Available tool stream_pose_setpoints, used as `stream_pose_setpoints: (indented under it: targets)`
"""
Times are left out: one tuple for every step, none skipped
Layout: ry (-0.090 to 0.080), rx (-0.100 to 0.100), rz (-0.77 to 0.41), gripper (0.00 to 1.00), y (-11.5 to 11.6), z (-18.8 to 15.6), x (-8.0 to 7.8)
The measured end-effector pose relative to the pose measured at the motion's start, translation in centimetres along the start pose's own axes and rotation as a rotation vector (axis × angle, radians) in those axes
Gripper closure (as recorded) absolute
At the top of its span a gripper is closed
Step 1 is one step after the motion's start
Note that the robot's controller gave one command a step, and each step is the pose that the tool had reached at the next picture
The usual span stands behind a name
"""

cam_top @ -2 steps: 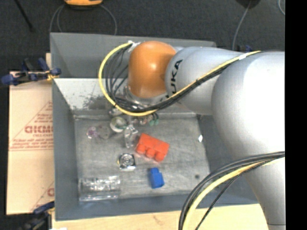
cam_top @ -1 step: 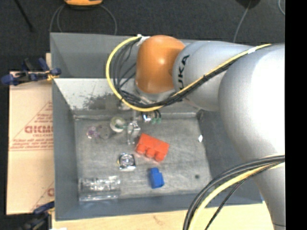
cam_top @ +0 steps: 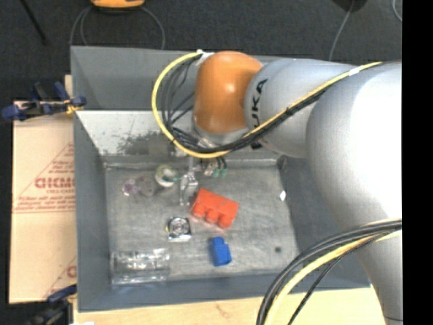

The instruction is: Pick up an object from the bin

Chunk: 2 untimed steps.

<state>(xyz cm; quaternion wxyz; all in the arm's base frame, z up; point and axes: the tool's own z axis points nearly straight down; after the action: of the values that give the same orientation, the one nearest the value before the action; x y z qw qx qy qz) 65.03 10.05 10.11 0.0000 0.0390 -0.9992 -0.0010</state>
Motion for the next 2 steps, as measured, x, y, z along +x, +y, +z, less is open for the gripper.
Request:
stream_pose_setpoints:
  targets:
    - [-0.004,0.0,0.189,0.0,1.38,2.46,-0.51]
    - [-0.002,-0.009,0.326,0.0,1.69,2.42,-0.49]
